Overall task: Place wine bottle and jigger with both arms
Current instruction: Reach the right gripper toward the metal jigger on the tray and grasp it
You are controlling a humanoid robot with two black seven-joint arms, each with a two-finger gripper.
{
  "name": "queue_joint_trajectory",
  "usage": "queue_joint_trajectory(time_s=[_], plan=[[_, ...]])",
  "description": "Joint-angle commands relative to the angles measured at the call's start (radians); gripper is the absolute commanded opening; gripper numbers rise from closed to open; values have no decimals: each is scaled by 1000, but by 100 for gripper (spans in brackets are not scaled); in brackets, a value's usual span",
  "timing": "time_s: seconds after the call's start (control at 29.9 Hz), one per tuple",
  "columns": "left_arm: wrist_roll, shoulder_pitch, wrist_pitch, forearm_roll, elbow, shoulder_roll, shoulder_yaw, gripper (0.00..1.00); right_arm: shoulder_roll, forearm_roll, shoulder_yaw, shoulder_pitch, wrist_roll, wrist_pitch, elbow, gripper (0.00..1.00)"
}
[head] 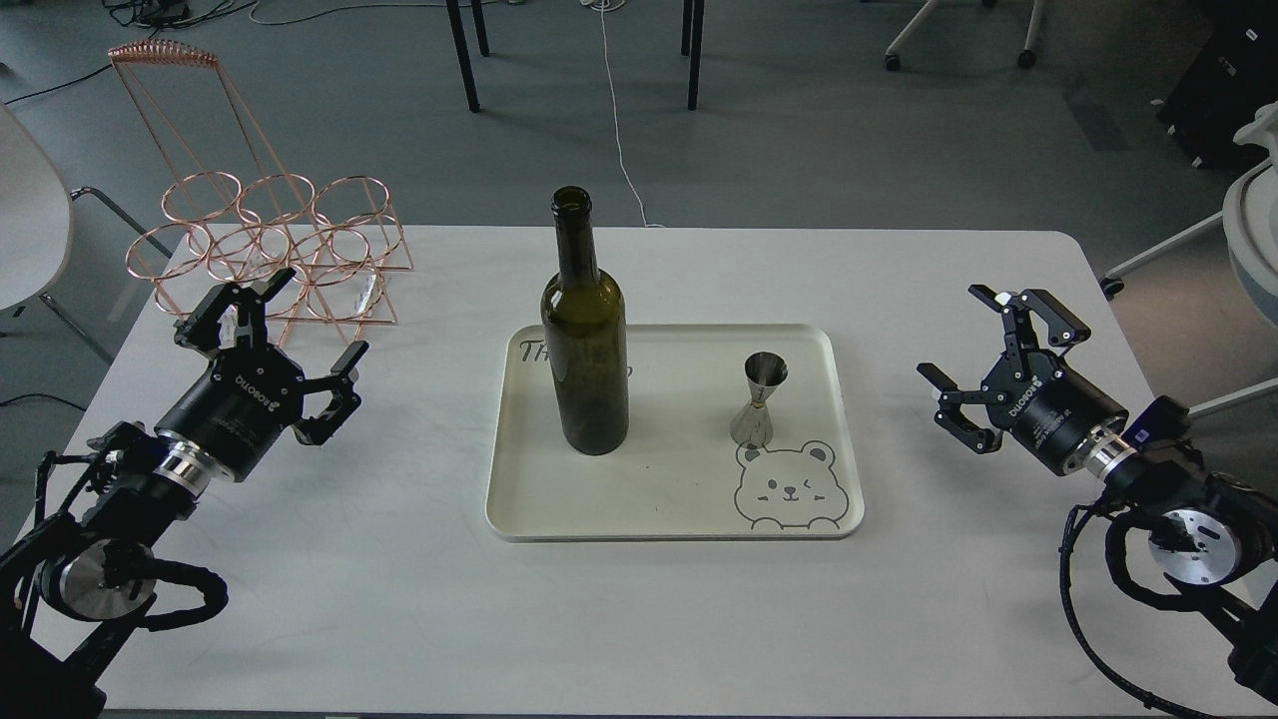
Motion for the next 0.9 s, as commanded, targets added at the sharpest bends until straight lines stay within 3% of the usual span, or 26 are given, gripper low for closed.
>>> queue_joint_trajectory(time_s=[0.0, 0.17, 0.27, 0.4, 0.43, 0.6, 0.74, 0.87], plan=[[-1, 0, 0, 1, -2, 2, -13, 98, -1, 7, 20, -19, 2, 0, 1, 99], [0, -1, 0, -4, -2, 4, -8, 98, -29, -30, 30, -16, 31, 0, 18, 99], [-4, -4, 0, 1, 3, 1, -5, 98, -97, -197, 33, -2, 59, 0, 72, 99], [-11, -15, 0, 47, 5, 2, -2, 98, -194, -552, 31, -3, 180, 0, 222, 99], [-20, -15, 0, 76, 3, 2, -4, 98, -220, -658, 28, -6, 207, -36, 268, 99], [-95, -15, 0, 136, -2, -1, 3, 98, -240, -1183, -48, -17, 207, -336, 380, 99], [-97, -14, 0, 136, -3, -2, 3, 98, -216, -1452, -124, -14, 207, -592, 368, 99], [-98, -15, 0, 136, -3, 4, 3, 98, -96, -1735, -155, -8, 207, -818, 252, 99]])
